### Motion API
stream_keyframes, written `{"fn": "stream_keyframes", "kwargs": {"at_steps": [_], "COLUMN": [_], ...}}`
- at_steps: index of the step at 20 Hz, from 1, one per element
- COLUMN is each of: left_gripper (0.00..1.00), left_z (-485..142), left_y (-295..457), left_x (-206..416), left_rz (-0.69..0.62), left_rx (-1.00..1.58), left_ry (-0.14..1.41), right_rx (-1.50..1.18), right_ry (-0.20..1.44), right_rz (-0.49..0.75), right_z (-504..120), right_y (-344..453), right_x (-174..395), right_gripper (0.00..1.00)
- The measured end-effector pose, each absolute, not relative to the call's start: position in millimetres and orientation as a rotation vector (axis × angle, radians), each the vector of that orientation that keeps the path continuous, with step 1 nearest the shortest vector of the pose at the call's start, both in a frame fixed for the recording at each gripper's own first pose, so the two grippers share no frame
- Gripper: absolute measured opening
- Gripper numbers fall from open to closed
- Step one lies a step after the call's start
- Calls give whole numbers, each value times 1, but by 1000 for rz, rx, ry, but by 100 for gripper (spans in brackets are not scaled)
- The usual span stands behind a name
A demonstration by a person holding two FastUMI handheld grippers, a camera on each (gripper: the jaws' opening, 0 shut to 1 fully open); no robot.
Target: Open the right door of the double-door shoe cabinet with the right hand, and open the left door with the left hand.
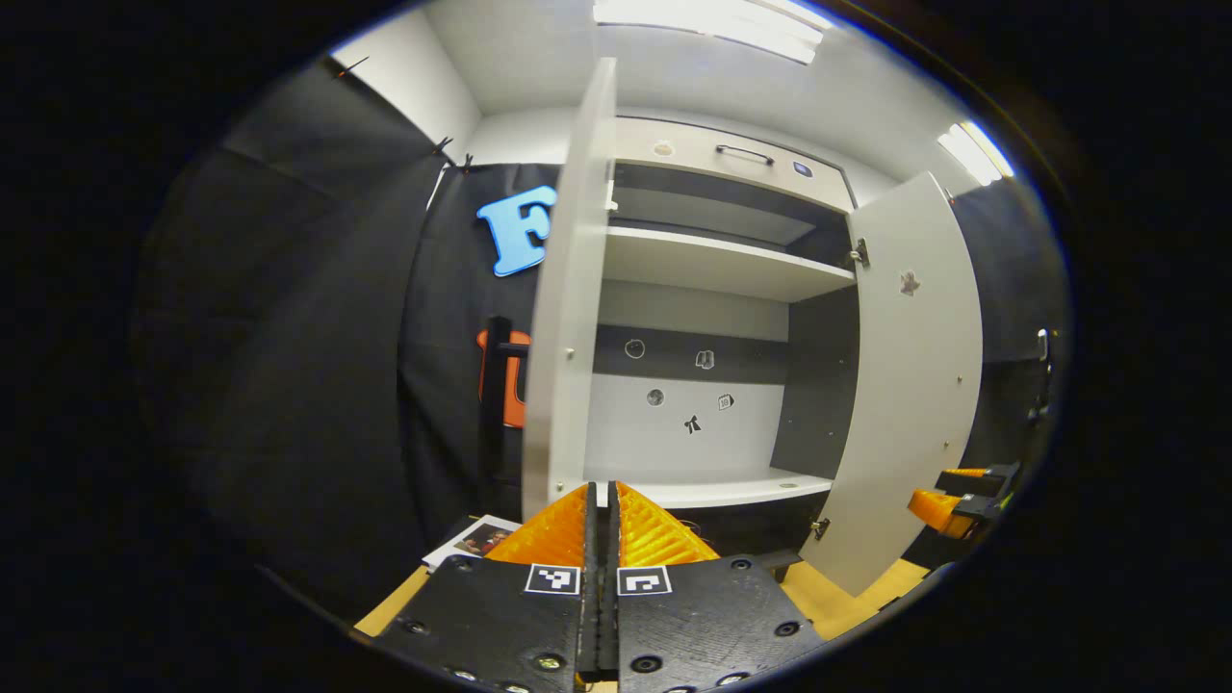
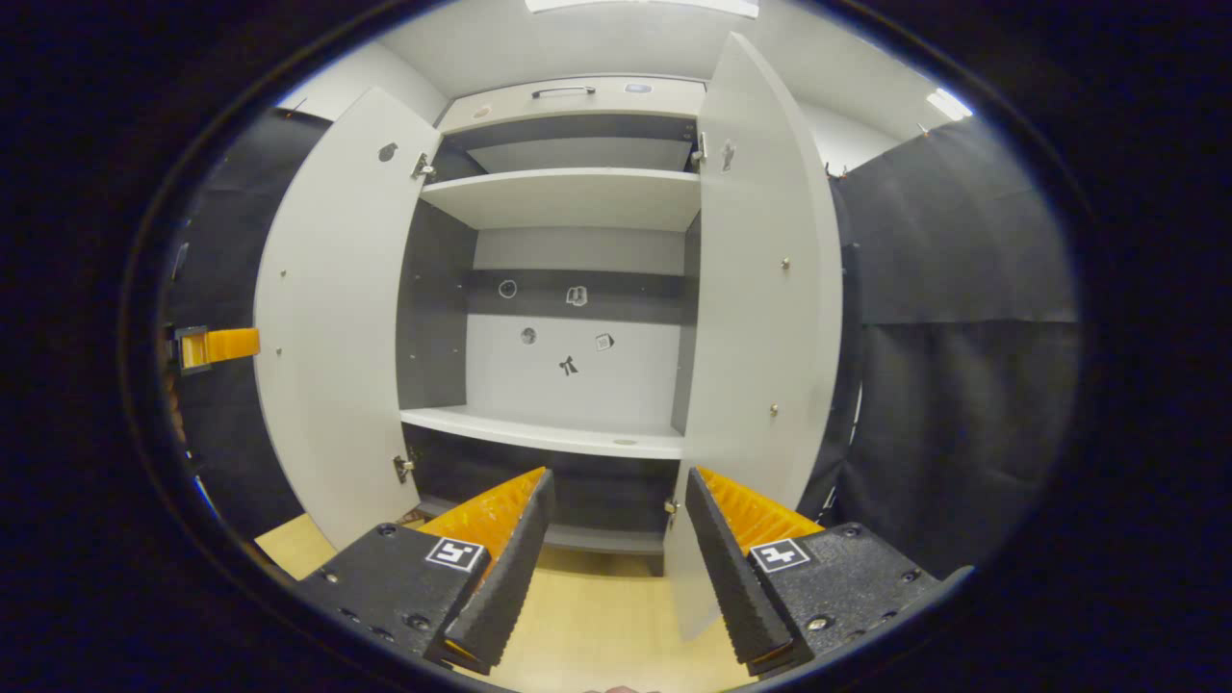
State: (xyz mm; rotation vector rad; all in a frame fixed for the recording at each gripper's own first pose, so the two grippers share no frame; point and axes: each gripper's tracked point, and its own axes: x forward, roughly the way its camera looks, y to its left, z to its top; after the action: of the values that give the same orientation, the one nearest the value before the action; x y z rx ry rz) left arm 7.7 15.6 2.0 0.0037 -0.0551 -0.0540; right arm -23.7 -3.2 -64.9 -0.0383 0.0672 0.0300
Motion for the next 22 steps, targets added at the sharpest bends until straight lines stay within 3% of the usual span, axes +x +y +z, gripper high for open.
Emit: {"fn": "stream_keyframes", "kwargs": {"at_steps": [5, 6, 8, 9, 11, 12, 22], "left_gripper": [0, 10, 20, 41, 63, 87, 91], "left_z": [-13, -16, -22, -25, -31, -33, -25], "left_y": [-54, -64, -75, -76, -76, -77, -62], "left_x": [20, 23, 25, 25, 24, 25, 18], "left_rz": [-151, -165, -181, -177, -161, -156, -87], "left_rx": [-10, -36, -65, -56, -36, -33, -31], "left_ry": [-45, -38, -23, -15, -13, -12, -34], "right_rx": [-12, -11, -4, -1, 2, 6, 23], "right_ry": [58, 59, 54, 53, 51, 52, 21], "right_rz": [6, -7, -25, -29, -31, -31, -1], "right_z": [-65, -65, -64, -64, -63, -64, -55], "right_y": [-25, -31, -41, -44, -47, -48, -43], "right_x": [-40, -42, -46, -46, -46, -46, -44], "right_gripper": [86, 86, 86, 86, 86, 86, 86]}}
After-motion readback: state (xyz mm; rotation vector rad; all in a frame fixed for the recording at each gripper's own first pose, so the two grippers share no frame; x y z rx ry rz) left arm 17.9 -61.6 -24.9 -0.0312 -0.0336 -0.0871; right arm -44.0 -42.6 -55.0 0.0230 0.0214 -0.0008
